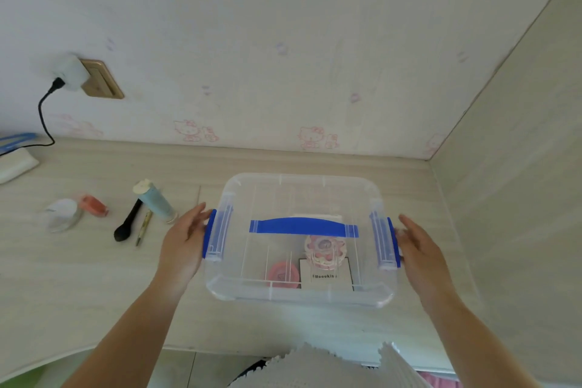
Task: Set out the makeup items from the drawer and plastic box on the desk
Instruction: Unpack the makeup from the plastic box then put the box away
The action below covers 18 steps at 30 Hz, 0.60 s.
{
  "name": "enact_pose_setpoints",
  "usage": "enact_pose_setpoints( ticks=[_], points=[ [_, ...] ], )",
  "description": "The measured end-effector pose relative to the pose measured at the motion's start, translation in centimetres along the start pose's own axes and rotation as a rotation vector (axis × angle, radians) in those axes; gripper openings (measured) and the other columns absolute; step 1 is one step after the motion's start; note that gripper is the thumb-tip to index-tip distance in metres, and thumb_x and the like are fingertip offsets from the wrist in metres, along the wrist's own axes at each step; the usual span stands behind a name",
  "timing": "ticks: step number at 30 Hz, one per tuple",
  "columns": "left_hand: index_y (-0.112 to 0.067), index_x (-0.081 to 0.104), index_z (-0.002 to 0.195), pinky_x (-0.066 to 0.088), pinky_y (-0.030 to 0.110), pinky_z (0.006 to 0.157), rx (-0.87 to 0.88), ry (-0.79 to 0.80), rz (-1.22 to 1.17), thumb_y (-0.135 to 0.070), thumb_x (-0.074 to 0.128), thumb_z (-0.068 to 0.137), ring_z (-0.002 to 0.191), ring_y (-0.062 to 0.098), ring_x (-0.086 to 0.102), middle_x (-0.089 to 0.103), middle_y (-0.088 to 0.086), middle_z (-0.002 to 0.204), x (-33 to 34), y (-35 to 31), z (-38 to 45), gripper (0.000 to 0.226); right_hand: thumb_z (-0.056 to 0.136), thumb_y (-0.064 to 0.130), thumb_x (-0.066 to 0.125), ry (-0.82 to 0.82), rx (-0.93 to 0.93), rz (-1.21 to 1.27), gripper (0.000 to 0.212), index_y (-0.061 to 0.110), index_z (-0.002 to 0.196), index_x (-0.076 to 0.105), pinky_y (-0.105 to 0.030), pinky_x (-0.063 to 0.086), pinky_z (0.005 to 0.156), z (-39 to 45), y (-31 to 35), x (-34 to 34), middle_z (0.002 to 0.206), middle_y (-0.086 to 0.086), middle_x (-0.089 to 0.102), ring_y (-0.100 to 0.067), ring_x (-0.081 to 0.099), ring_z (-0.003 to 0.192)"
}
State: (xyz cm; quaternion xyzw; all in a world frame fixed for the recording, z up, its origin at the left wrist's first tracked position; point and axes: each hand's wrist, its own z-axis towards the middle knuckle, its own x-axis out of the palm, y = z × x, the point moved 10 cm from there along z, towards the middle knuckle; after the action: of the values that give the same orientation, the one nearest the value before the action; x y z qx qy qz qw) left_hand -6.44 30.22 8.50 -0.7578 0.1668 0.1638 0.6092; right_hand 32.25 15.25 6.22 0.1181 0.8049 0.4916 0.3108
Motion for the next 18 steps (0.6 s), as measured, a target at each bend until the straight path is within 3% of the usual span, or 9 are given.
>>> enact_pose_setpoints(
  ticks=[3, 6, 8, 9, 11, 14, 16, 18],
  points=[
    [-0.017, 0.053, 0.132, 0.044, 0.033, 0.102, 0.094, -0.025, -0.029, 0.008, 0.034, 0.094, 0.112, 0.002, 0.057, 0.06, -0.009, 0.122, -1.0, -0.7, -1.7, 0.049, 0.099, 0.019, 0.041, -0.047, -0.23, -0.077, 0.041, 0.033, 0.136, 0.046, -0.018, 0.034, 0.097, -2.3, 3.3, -1.5, 0.127, 0.019, 0.051, 0.0, 0.049, 0.117],
    [-0.03, 0.056, 0.125, 0.036, 0.017, 0.104, 0.117, 0.028, -0.049, 0.006, 0.033, 0.095, 0.109, -0.021, 0.05, 0.06, -0.033, 0.113, -0.6, -0.5, -3.6, 0.053, 0.098, 0.023, 0.042, 0.017, -0.296, -0.178, 0.042, 0.032, 0.138, 0.043, -0.014, 0.027, 0.101, -3.8, 3.8, -0.6, 0.134, 0.023, 0.044, 0.003, 0.042, 0.124],
    [-0.041, 0.054, 0.118, 0.034, 0.012, 0.101, 0.117, 0.071, -0.072, 0.008, 0.033, 0.095, 0.107, -0.027, 0.047, 0.058, -0.039, 0.112, -0.1, -0.6, -4.4, 0.058, 0.097, 0.023, 0.044, 0.086, -0.335, -0.203, 0.045, 0.038, 0.139, 0.036, -0.006, 0.022, 0.102, -4.7, 3.8, 1.0, 0.142, 0.024, 0.036, 0.014, 0.033, 0.128],
    [-0.042, 0.052, 0.118, 0.033, 0.015, 0.103, 0.109, 0.087, -0.087, 0.009, 0.032, 0.095, 0.108, -0.028, 0.045, 0.056, -0.034, 0.119, 0.1, -0.5, -4.6, 0.059, 0.096, 0.025, 0.044, 0.119, -0.358, -0.194, 0.047, 0.045, 0.137, 0.031, -0.005, 0.019, 0.104, -5.2, 3.8, 1.8, 0.146, 0.025, 0.029, 0.019, 0.026, 0.13],
    [-0.039, 0.05, 0.122, 0.028, 0.024, 0.112, 0.098, 0.105, -0.11, 0.01, 0.031, 0.095, 0.12, -0.018, 0.044, 0.052, -0.017, 0.134, 0.2, -0.3, -4.6, 0.059, 0.095, 0.03, 0.041, 0.161, -0.372, -0.172, 0.048, 0.057, 0.13, 0.021, -0.015, 0.013, 0.113, -6.0, 3.7, 3.0, 0.148, 0.033, 0.017, 0.018, 0.013, 0.136],
    [-0.041, 0.049, 0.124, 0.021, 0.035, 0.119, 0.104, 0.123, -0.129, 0.01, 0.03, 0.095, 0.138, 0.003, 0.033, 0.045, -0.011, 0.145, 0.2, -0.4, -4.5, 0.062, 0.096, 0.03, 0.04, 0.163, -0.306, -0.081, 0.047, 0.06, 0.126, 0.02, -0.024, 0.012, 0.118, -6.4, 4.0, 3.1, 0.143, 0.04, 0.013, 0.013, 0.011, 0.138],
    [-0.04, 0.048, 0.125, 0.02, 0.032, 0.119, 0.149, 0.113, -0.15, 0.01, 0.031, 0.096, 0.139, 0.001, 0.031, 0.044, -0.013, 0.145, -0.1, -1.4, -4.6, 0.061, 0.097, 0.026, 0.042, 0.137, -0.297, -0.01, 0.044, 0.057, 0.124, 0.027, -0.009, 0.019, 0.11, -6.6, 5.1, 2.8, 0.145, 0.034, 0.016, 0.016, 0.017, 0.134],
    [-0.038, 0.047, 0.128, 0.019, 0.027, 0.118, 0.208, 0.098, -0.17, 0.01, 0.031, 0.096, 0.138, -0.002, 0.031, 0.043, -0.015, 0.145, -0.5, -3.2, -4.4, 0.059, 0.097, 0.022, 0.042, 0.095, -0.297, 0.049, 0.04, 0.048, 0.129, 0.037, 0.006, 0.025, 0.091, -6.4, 6.5, 1.9, 0.147, 0.029, 0.021, 0.023, 0.028, 0.124]
  ],
)
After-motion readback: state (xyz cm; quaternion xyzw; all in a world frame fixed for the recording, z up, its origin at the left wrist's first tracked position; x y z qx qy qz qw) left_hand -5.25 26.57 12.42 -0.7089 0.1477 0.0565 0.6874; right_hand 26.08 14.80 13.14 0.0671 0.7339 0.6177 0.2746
